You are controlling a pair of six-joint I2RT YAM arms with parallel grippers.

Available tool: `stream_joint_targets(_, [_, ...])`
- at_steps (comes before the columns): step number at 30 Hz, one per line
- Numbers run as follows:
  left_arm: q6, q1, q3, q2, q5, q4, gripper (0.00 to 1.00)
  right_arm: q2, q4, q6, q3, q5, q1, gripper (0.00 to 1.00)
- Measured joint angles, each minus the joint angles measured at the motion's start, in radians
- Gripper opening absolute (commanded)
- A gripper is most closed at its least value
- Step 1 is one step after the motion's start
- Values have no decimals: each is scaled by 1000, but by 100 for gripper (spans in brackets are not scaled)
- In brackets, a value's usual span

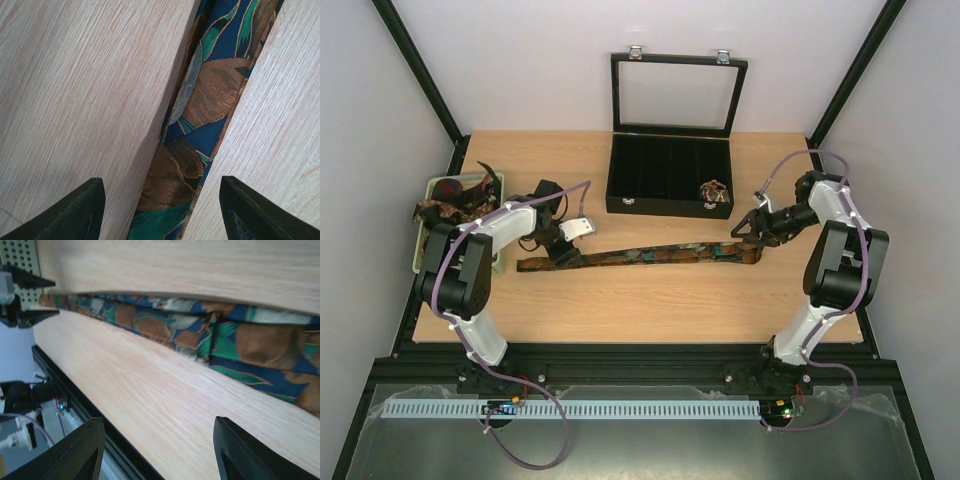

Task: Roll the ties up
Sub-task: Adjust the tie at the center of the board.

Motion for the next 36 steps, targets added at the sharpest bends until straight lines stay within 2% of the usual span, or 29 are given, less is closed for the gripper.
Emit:
stream_joint_targets(3, [4, 1, 0, 0, -2, 0, 66, -1, -43, -33, 1, -1, 19, 54])
stream_joint_targets(6, [6, 2, 0, 0, -6, 0, 66, -4, -31, -22, 8, 32, -44, 49])
stream_joint_targets(11, [6, 4, 0, 0, -9, 0, 66, -30, 71, 34, 13, 190, -133, 40])
stream_joint_targets(19, [-3, 4, 0, 0, -8, 5, 66, -79, 242, 134, -120, 349, -26, 37])
stream_joint_targets(27, [-6, 4, 0, 0, -9, 8, 66, -25, 378, 223, -143, 451, 12, 45])
stream_joint_targets(36, [-6, 4, 0, 0, -16, 7, 66, 86, 418, 248, -122, 456, 15, 32])
